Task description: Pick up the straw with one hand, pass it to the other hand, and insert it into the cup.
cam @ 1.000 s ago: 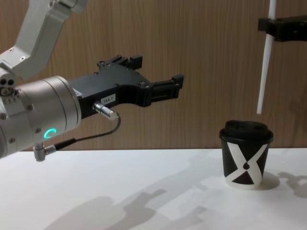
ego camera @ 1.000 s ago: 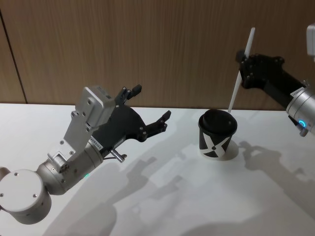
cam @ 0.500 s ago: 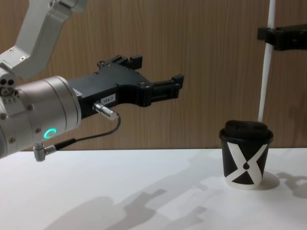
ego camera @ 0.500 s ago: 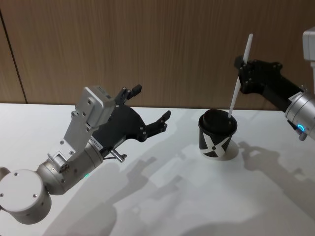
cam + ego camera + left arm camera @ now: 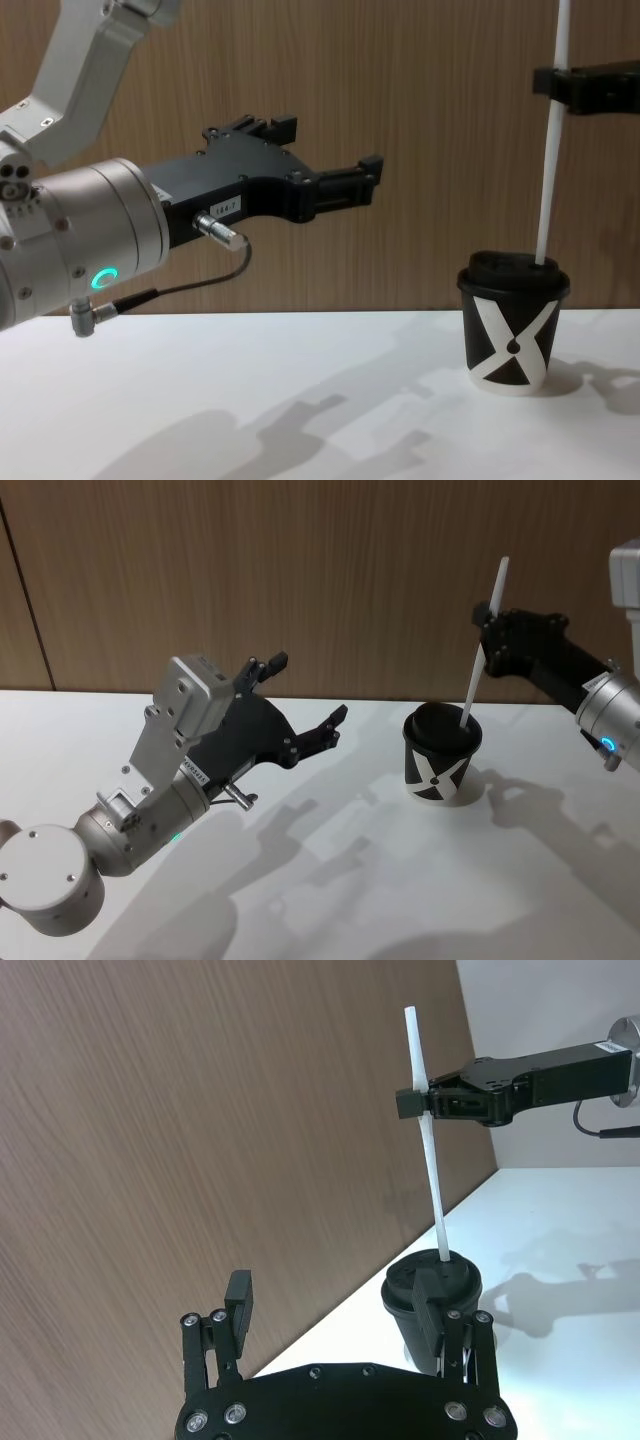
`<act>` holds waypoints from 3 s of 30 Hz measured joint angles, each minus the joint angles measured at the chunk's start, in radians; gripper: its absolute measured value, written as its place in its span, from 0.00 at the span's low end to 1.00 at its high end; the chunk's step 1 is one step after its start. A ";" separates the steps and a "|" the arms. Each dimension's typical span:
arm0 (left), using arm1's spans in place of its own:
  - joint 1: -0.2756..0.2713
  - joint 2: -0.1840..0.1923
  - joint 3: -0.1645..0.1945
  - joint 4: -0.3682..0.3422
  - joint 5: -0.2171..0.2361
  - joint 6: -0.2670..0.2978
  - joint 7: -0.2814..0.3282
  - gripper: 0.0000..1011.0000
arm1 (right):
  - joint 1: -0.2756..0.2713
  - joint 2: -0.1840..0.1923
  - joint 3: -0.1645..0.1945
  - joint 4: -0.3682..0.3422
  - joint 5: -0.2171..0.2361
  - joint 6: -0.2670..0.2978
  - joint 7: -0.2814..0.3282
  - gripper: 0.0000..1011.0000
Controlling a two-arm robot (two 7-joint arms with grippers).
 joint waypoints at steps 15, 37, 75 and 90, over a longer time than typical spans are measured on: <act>0.000 0.000 0.000 0.000 0.000 0.000 0.000 0.99 | -0.005 -0.006 0.000 -0.003 -0.006 0.011 0.006 0.00; 0.000 0.000 0.000 0.000 0.000 0.000 0.000 0.99 | -0.006 -0.010 0.000 0.000 -0.016 0.012 0.008 0.54; -0.012 -0.007 -0.003 0.017 0.000 0.001 0.006 0.99 | -0.011 -0.012 0.003 -0.005 -0.020 0.006 0.007 0.99; -0.075 -0.041 -0.014 0.102 0.002 0.001 0.021 0.99 | -0.074 -0.007 0.032 -0.065 -0.040 -0.066 -0.010 0.99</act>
